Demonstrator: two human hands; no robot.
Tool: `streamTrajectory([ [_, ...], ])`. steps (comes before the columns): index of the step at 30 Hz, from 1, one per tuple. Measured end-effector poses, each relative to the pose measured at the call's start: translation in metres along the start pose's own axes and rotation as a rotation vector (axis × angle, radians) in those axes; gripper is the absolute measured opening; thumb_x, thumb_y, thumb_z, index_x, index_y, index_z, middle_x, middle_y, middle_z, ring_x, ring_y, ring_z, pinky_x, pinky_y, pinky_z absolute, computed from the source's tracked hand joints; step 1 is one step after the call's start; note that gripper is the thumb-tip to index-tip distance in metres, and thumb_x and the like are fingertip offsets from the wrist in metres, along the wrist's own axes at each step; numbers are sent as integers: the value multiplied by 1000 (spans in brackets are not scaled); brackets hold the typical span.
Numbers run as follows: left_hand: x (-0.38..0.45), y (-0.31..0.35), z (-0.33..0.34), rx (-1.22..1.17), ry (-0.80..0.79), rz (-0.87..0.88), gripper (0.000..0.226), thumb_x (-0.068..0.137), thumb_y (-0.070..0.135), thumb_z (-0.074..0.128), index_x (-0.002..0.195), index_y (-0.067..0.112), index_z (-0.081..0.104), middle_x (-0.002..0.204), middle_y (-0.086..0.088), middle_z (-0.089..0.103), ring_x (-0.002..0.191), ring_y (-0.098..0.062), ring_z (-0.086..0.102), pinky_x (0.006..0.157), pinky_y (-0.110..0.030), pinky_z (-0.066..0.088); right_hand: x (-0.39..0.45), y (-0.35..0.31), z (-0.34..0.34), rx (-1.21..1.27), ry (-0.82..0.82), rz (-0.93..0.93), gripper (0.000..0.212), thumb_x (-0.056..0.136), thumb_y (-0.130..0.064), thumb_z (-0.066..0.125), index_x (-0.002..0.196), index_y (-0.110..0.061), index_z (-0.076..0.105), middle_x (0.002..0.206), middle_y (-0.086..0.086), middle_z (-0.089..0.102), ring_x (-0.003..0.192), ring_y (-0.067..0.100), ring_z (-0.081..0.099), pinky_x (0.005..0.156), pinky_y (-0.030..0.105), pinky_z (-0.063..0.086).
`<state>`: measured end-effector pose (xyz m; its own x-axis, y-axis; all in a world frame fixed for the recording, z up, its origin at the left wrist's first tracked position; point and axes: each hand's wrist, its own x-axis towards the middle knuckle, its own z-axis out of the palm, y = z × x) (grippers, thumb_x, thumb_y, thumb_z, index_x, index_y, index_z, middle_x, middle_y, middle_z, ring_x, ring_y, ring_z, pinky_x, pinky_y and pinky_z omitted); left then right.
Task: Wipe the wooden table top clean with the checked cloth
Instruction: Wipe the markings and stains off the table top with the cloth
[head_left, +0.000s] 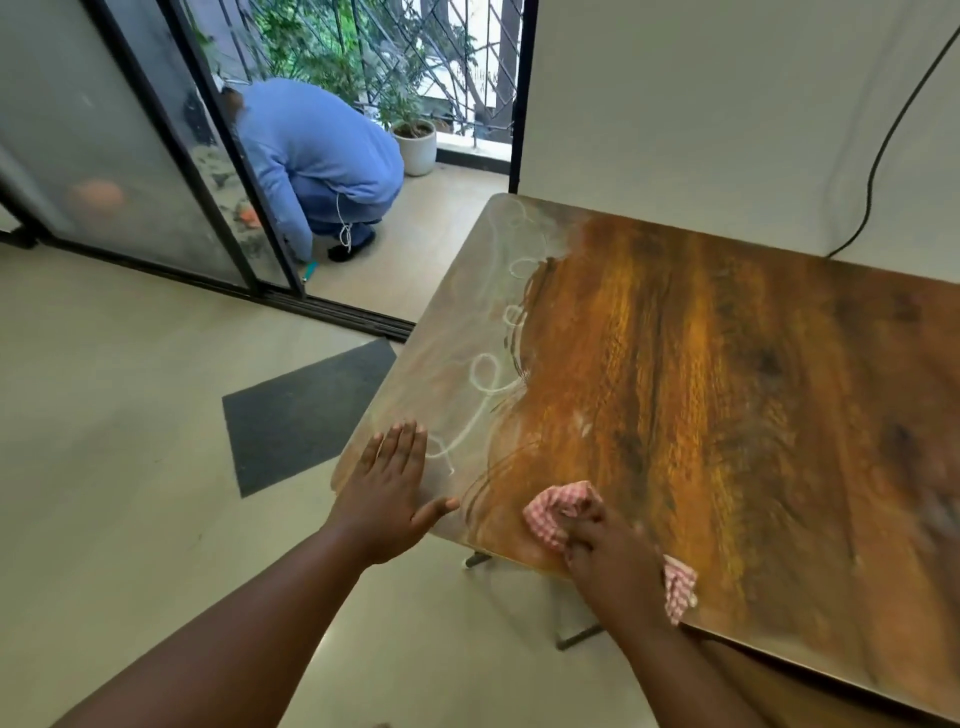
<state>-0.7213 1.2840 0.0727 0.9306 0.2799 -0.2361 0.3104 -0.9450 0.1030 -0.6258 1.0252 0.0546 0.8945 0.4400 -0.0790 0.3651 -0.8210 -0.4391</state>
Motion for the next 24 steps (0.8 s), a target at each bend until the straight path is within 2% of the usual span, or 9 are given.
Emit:
streamTrajectory([
  [3, -2, -15, 10, 35, -12, 76, 99, 76, 82, -3, 144, 14, -24, 155, -6, -25, 141, -19, -28, 115, -37, -16, 26, -24, 5, -53, 25, 156, 35, 86, -31, 53, 115, -49, 60, 143, -8, 42, 120, 30, 39, 101, 43, 28],
  [5, -1, -26, 14, 48, 8, 81, 99, 75, 82, -5, 145, 13, -22, 155, -7, -24, 141, -20, -26, 115, -37, -17, 34, -57, 19, -16, -31, 92, 34, 87, -36, 53, 119, -48, 59, 147, -9, 36, 124, 28, 36, 103, 41, 24],
  [9, -3, -45, 15, 0, 67, 23, 101, 71, 80, -17, 145, 12, -19, 152, -7, -24, 139, -20, -29, 113, -35, -21, 11, -110, 50, 1, -82, -135, 31, 87, -36, 56, 115, -47, 61, 135, -11, 47, 114, 25, 40, 91, 37, 25],
  [13, 0, -73, 6, -130, 135, -95, 96, 78, 74, -11, 149, 10, -9, 157, -9, -15, 143, -21, -21, 115, -37, -16, -4, -83, 45, 4, -58, -200, 31, 77, -36, 64, 107, -45, 67, 120, -11, 60, 98, 27, 55, 80, 36, 37],
  [16, 1, -103, 7, -252, 197, -244, 89, 85, 69, -5, 151, 9, -1, 159, -11, -5, 145, -21, -14, 117, -39, -11, 4, -49, 32, -22, 1, -72, 31, 77, -30, 60, 105, -41, 69, 119, -4, 62, 95, 27, 58, 77, 35, 43],
  [19, -6, -127, 13, -262, 189, -292, 79, 91, 61, -1, 151, 11, 1, 160, -10, -3, 146, -21, -12, 117, -39, -11, 31, -59, 30, -11, 104, 179, 30, 86, -28, 56, 112, -37, 67, 132, 1, 53, 107, 29, 51, 90, 39, 40],
  [20, -10, -132, 15, -256, 175, -287, 76, 92, 60, -1, 151, 11, 1, 160, -9, -4, 145, -21, -12, 116, -38, -12, 40, -75, 37, 8, 129, 211, 29, 87, -30, 56, 114, -36, 66, 134, 0, 50, 111, 29, 49, 93, 39, 38],
  [22, -16, -135, 18, -265, 156, -273, 75, 92, 58, 2, 151, 12, 2, 160, -9, -4, 146, -21, -12, 116, -37, -11, 49, -118, 57, 48, 104, 161, 29, 87, -40, 54, 115, -40, 64, 134, -4, 49, 112, 27, 47, 95, 40, 35],
  [24, -19, -133, 21, -266, 138, -232, 77, 92, 62, 1, 152, 13, 2, 160, -8, -5, 145, -20, -13, 116, -37, -11, 41, -157, 82, 27, 15, 2, 32, 85, -42, 51, 115, -44, 62, 134, -7, 49, 111, 27, 46, 96, 43, 32],
])
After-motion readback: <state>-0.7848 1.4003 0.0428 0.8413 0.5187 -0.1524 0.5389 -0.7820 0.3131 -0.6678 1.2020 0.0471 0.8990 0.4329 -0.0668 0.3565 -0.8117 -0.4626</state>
